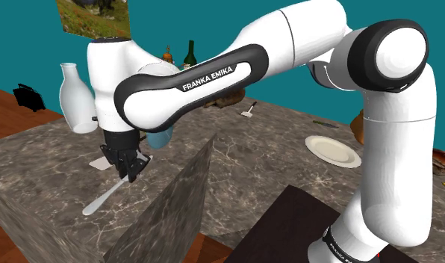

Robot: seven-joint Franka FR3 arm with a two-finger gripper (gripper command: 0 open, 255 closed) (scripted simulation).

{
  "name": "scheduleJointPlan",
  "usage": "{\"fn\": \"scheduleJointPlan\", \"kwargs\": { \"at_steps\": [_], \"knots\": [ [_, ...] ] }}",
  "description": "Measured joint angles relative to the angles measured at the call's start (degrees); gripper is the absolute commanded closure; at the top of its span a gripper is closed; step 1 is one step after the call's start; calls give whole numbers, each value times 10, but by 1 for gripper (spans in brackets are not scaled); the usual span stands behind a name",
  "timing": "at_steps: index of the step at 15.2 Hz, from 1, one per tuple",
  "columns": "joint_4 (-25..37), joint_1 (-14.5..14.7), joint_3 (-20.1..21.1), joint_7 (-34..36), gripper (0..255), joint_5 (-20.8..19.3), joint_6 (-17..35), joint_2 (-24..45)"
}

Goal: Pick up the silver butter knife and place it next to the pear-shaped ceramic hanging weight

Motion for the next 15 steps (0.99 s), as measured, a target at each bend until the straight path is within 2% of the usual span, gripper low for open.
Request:
{"fn": "scheduleJointPlan", "kwargs": {
  "at_steps": [15],
  "knots": [
    [72, -5, 16, -21, 255, 30, -99, -35]
  ]
}}
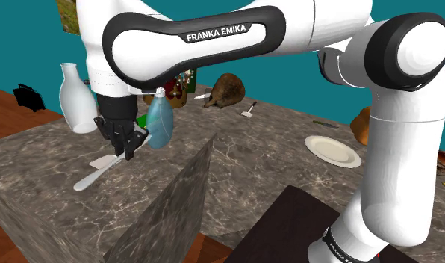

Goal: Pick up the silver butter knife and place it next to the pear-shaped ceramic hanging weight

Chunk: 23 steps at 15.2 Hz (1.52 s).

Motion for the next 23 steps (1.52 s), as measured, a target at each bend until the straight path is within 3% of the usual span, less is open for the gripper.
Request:
{"fn": "scheduleJointPlan", "kwargs": {
  "at_steps": [23],
  "knots": [
    [196, 35, 6, -10, 255, -2, -182, 12]
  ]
}}
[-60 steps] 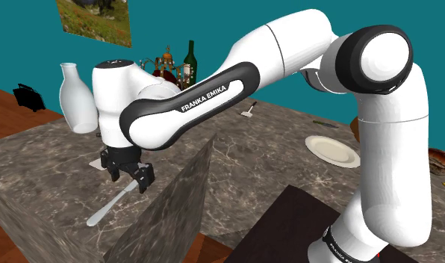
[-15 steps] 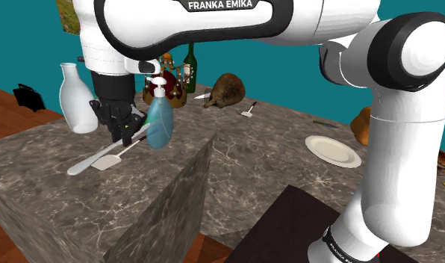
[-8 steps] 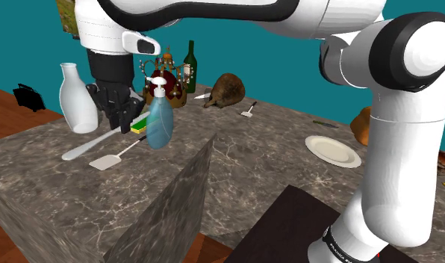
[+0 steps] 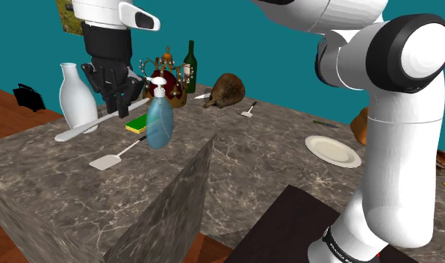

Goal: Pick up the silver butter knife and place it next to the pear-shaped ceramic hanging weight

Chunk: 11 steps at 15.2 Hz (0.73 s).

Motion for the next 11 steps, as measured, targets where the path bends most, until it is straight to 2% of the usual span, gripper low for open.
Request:
{"fn": "scheduleJointPlan", "kwargs": {
  "at_steps": [4, 5, 11],
  "knots": [
    [47, 14, -1, 0, 255, -8, -36, 12],
    [44, 7, -1, -6, 255, -4, -37, 7],
    [-55, -90, -8, -84, 255, 50, -1, -72]
  ]
}}
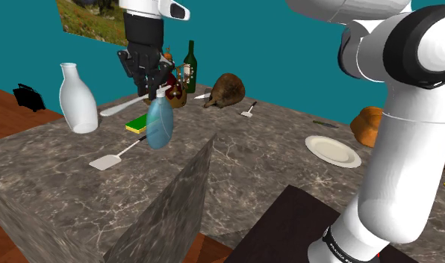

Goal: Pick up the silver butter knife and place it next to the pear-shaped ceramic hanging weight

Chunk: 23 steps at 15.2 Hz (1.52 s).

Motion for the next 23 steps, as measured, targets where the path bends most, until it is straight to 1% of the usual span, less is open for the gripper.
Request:
{"fn": "scheduleJointPlan", "kwargs": {
  "at_steps": [2, 4, 6, 10, 12, 17, 18, 19, 23],
  "knots": [
    [-26, -29, -7, -31, 255, 17, 8, -24],
    [-37, -53, -15, -61, 255, 29, 7, -40],
    [-76, -82, -25, -96, 255, 50, 23, -70],
    [-111, -123, -48, -157, 255, 72, 35, -101],
    [-107, -140, -61, -188, 255, 75, 30, -102],
    [-120, -179, -90, -256, 255, 86, 32, -115],
    [-109, -184, -95, -267, 255, 83, 27, -109],
    [-120, -195, -103, -284, 255, 88, 31, -117],
    [-102, -220, -125, -333, 255, 84, 26, -103]
  ]
}}
